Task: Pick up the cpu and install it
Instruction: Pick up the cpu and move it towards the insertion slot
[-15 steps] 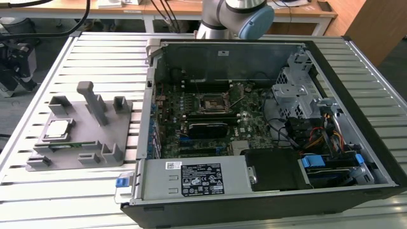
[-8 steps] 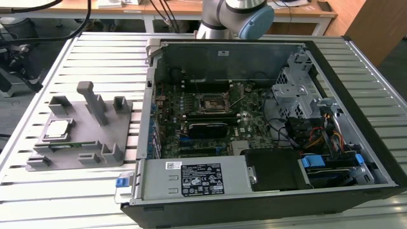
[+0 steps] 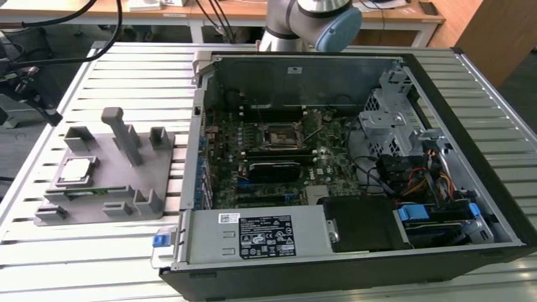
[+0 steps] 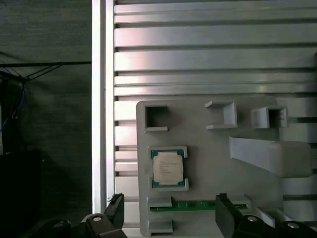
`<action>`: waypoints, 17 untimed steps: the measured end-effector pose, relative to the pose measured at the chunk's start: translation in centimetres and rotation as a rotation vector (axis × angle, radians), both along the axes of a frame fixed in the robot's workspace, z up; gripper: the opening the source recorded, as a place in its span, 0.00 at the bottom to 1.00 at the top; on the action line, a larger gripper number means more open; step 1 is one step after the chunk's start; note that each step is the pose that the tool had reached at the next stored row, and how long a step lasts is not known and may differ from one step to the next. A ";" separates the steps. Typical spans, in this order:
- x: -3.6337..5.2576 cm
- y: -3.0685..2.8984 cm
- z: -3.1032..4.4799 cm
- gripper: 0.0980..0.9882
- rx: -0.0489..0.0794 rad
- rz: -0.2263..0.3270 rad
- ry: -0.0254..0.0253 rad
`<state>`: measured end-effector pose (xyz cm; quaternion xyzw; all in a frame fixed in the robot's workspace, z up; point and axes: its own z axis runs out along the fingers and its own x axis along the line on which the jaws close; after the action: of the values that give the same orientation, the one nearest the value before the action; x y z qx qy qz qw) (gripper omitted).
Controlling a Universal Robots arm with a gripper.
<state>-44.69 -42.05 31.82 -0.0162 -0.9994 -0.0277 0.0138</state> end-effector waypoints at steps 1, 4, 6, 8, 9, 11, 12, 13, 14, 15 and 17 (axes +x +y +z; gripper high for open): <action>0.00 -0.01 -0.10 0.81 0.000 0.003 0.0008; 0.03 -0.03 -0.40 0.81 0.000 0.008 0.0044; 0.04 -0.04 -0.56 0.81 0.000 0.010 0.0057; 0.04 -0.11 -0.69 0.81 0.000 0.011 0.0059; 0.04 -0.14 -0.76 0.81 0.000 0.012 0.0059; 0.04 -0.21 -0.93 0.81 0.000 0.012 0.0057; 0.04 -0.23 -1.02 0.81 0.000 0.012 0.0056; 0.04 -0.26 -1.08 0.81 0.000 0.014 0.0057; 0.04 -0.26 -1.13 0.81 0.001 0.018 0.0058; 0.04 -0.26 -1.18 0.81 0.001 0.025 0.0058; 0.04 -0.27 -1.28 0.81 0.001 0.043 0.0058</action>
<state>-44.65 -42.31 30.54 0.0051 -0.9994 -0.0279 0.0173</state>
